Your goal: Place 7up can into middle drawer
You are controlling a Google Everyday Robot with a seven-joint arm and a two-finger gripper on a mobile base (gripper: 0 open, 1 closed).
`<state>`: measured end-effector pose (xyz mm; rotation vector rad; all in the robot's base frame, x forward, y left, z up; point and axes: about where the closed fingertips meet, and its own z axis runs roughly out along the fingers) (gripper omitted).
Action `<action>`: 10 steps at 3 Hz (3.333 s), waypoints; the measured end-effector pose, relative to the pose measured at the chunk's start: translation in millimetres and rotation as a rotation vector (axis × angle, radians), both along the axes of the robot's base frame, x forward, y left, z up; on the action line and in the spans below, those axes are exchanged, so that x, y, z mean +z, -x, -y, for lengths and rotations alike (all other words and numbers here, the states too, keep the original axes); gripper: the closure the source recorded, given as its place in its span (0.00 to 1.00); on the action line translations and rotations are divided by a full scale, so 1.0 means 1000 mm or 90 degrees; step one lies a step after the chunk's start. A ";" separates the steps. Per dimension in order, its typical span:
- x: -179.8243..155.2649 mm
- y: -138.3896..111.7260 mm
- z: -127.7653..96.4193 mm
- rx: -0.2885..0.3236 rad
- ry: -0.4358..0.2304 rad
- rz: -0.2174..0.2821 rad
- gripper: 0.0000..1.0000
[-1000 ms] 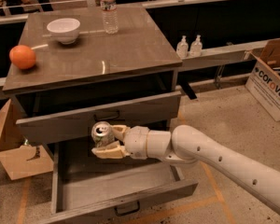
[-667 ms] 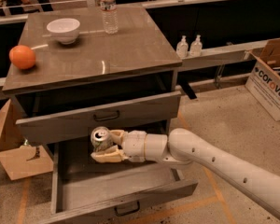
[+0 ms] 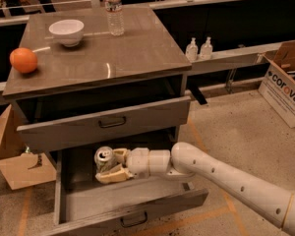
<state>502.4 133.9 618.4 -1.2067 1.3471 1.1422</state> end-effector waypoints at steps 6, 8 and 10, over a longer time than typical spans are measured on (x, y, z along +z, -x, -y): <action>-0.128 -0.012 -0.006 0.102 0.072 -0.004 1.00; -0.164 -0.025 -0.011 0.138 0.080 0.002 1.00; -0.194 -0.032 -0.014 0.139 0.109 0.015 0.84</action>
Offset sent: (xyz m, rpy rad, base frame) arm 0.0083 0.0088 -0.0966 -0.0800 0.0030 0.1182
